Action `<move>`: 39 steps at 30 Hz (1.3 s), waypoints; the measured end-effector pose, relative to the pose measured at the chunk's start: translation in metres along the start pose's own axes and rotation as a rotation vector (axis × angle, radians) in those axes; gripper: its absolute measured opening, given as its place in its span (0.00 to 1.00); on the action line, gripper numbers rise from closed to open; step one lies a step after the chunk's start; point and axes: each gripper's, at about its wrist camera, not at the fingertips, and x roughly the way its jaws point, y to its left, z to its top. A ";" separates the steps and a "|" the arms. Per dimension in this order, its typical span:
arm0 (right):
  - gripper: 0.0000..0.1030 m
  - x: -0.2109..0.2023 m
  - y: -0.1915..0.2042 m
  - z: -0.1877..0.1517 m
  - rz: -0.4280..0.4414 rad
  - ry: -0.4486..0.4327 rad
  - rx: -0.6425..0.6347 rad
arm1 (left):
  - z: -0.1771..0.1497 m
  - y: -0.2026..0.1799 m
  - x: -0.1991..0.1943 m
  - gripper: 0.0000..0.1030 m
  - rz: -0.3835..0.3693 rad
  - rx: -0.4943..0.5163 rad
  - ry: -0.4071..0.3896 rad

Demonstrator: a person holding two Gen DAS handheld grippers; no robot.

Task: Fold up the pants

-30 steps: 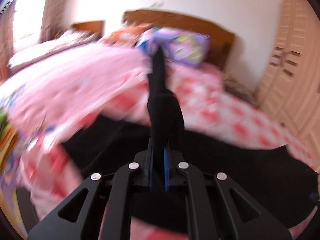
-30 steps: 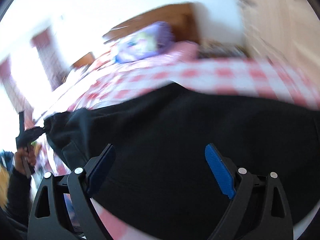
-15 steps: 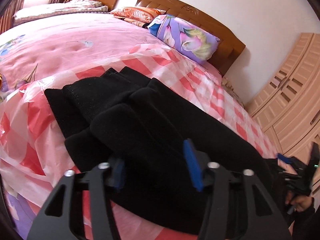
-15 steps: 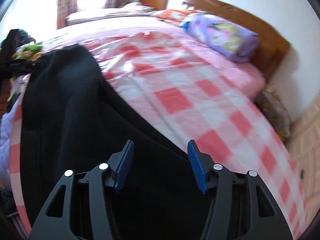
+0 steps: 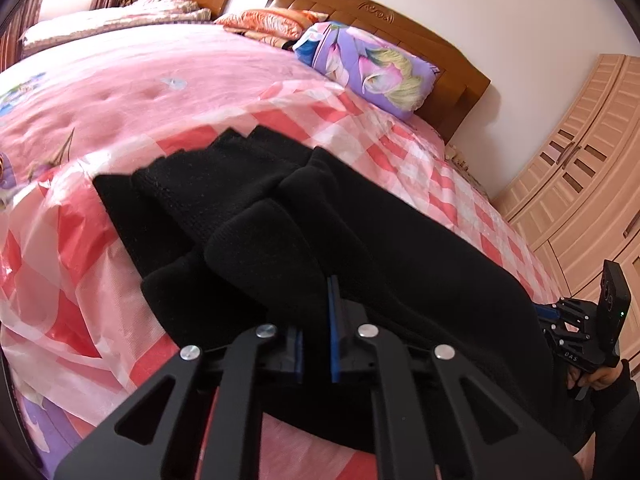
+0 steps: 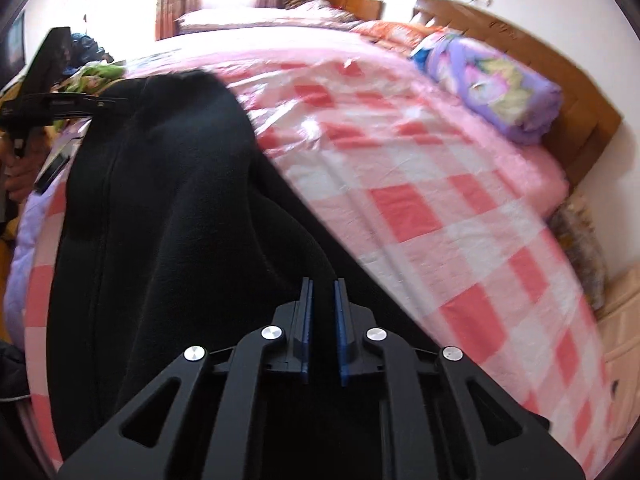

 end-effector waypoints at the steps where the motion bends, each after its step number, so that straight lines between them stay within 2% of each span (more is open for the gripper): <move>1: 0.11 -0.010 -0.004 0.002 -0.008 -0.034 0.030 | 0.001 -0.003 -0.005 0.07 0.004 0.016 -0.020; 4: 0.11 -0.033 -0.012 0.008 -0.028 -0.115 0.077 | 0.008 -0.016 -0.025 0.07 0.008 0.065 -0.091; 6: 0.11 -0.019 -0.012 0.008 -0.047 -0.053 0.074 | 0.011 -0.026 -0.038 0.07 0.031 0.108 -0.130; 7: 0.11 -0.008 -0.010 0.006 -0.072 -0.011 0.066 | 0.012 -0.031 -0.038 0.07 0.072 0.136 -0.120; 9: 0.23 0.014 -0.009 -0.004 -0.078 0.066 0.087 | 0.011 -0.029 -0.026 0.07 0.138 0.138 -0.066; 10: 0.26 0.008 -0.011 -0.008 -0.070 0.020 0.109 | 0.010 -0.025 -0.019 0.08 0.143 0.124 -0.038; 11: 0.39 0.005 -0.013 -0.009 -0.052 0.018 0.133 | 0.007 -0.020 -0.013 0.08 0.146 0.106 -0.009; 12: 0.56 -0.001 -0.019 -0.012 -0.020 0.013 0.187 | 0.003 -0.014 -0.008 0.11 0.154 0.088 0.010; 14: 0.75 -0.020 -0.025 -0.017 0.015 -0.040 0.261 | -0.004 -0.003 -0.007 0.19 0.137 0.069 0.018; 15: 0.78 -0.034 -0.026 -0.021 0.020 -0.087 0.292 | -0.006 0.002 -0.009 0.31 0.117 0.061 0.009; 16: 0.78 -0.045 -0.025 -0.025 0.024 -0.111 0.314 | -0.007 0.009 -0.015 0.56 0.078 0.038 -0.008; 17: 0.78 -0.053 -0.024 -0.029 0.025 -0.121 0.333 | -0.006 0.017 -0.021 0.66 0.048 0.008 -0.030; 18: 0.78 -0.065 -0.022 -0.036 0.014 -0.130 0.367 | -0.006 0.022 -0.025 0.72 0.033 -0.015 -0.048; 22: 0.78 -0.093 -0.009 -0.065 0.050 -0.213 0.499 | 0.007 0.057 -0.029 0.71 -0.153 -0.199 -0.061; 25: 0.78 -0.107 -0.005 -0.090 0.079 -0.271 0.603 | 0.017 0.067 -0.019 0.66 -0.195 -0.258 -0.044; 27: 0.78 -0.111 -0.002 -0.102 0.074 -0.278 0.644 | 0.022 0.064 -0.017 0.60 -0.174 -0.246 -0.048; 29: 0.78 -0.114 -0.001 -0.111 0.073 -0.270 0.666 | 0.028 0.062 -0.012 0.45 -0.139 -0.247 -0.037; 30: 0.78 -0.116 -0.001 -0.116 0.061 -0.267 0.670 | 0.029 0.063 -0.010 0.26 -0.128 -0.254 -0.028; 31: 0.78 -0.119 0.000 -0.120 0.045 -0.266 0.673 | 0.031 0.063 -0.006 0.17 -0.108 -0.253 -0.008; 32: 0.78 -0.123 -0.001 -0.124 0.035 -0.268 0.675 | 0.031 0.060 -0.008 0.16 -0.084 -0.234 -0.013; 33: 0.78 -0.127 -0.002 -0.128 0.030 -0.271 0.683 | 0.031 0.051 -0.017 0.15 -0.039 -0.187 -0.045; 36: 0.78 -0.130 -0.008 -0.136 0.017 -0.274 0.712 | 0.031 0.026 -0.045 0.15 0.016 -0.072 -0.144; 37: 0.78 -0.130 -0.009 -0.138 0.015 -0.274 0.717 | 0.031 0.022 -0.056 0.15 0.033 -0.057 -0.172; 39: 0.78 -0.127 -0.009 -0.143 0.008 -0.261 0.732 | 0.031 0.028 -0.063 0.15 0.028 -0.094 -0.169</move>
